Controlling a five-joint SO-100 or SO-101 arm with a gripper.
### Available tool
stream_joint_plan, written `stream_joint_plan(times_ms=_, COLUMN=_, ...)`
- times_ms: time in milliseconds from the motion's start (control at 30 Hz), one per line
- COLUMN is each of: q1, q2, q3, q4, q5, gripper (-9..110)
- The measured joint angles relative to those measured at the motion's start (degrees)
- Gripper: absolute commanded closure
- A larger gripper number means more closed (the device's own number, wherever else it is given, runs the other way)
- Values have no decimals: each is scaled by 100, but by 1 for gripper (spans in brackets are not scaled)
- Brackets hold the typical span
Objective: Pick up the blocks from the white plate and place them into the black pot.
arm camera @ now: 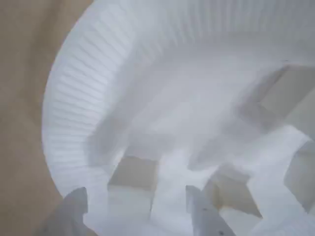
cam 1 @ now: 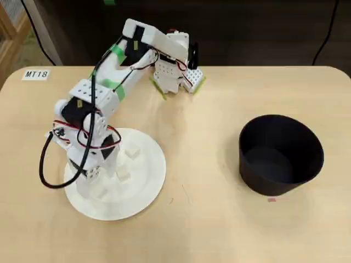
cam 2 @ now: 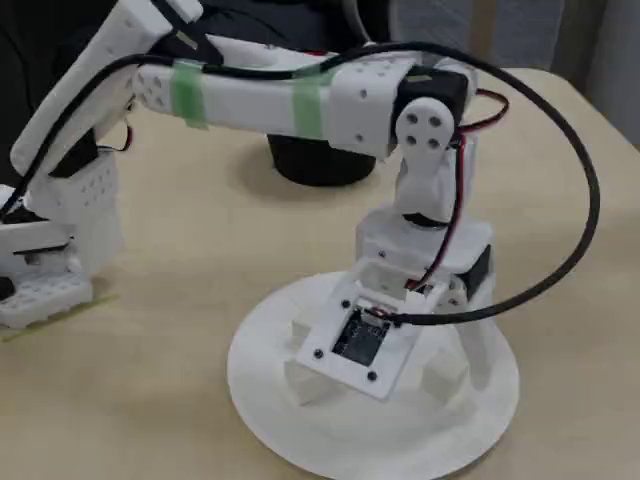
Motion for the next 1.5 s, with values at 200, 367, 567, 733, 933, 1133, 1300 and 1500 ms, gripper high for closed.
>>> stream_joint_plan(times_ms=200, q1=-53, q2=-422, q3=-475, q4=0, q5=-26, gripper=90)
stream_joint_plan(times_ms=367, q1=-62, q2=-721, q3=-800, q4=0, q5=35, gripper=104)
stream_joint_plan(times_ms=567, q1=-70, q2=-800, q3=-1283, q4=88, q5=-105, gripper=104)
stream_joint_plan(times_ms=733, q1=-105, q2=-721, q3=-2839, q4=343, q5=-615, gripper=104)
stream_joint_plan(times_ms=933, q1=-940, q2=844, q3=-3129, q4=396, q5=-1239, gripper=104)
stream_joint_plan(times_ms=1133, q1=-3094, q2=3120, q3=-1283, q4=404, q5=-1802, gripper=104)
stream_joint_plan(times_ms=1300, q1=-5203, q2=3920, q3=-158, q4=404, q5=-2039, gripper=104)
stream_joint_plan(times_ms=1500, q1=-6548, q2=3762, q3=483, q4=272, q5=-2101, gripper=104)
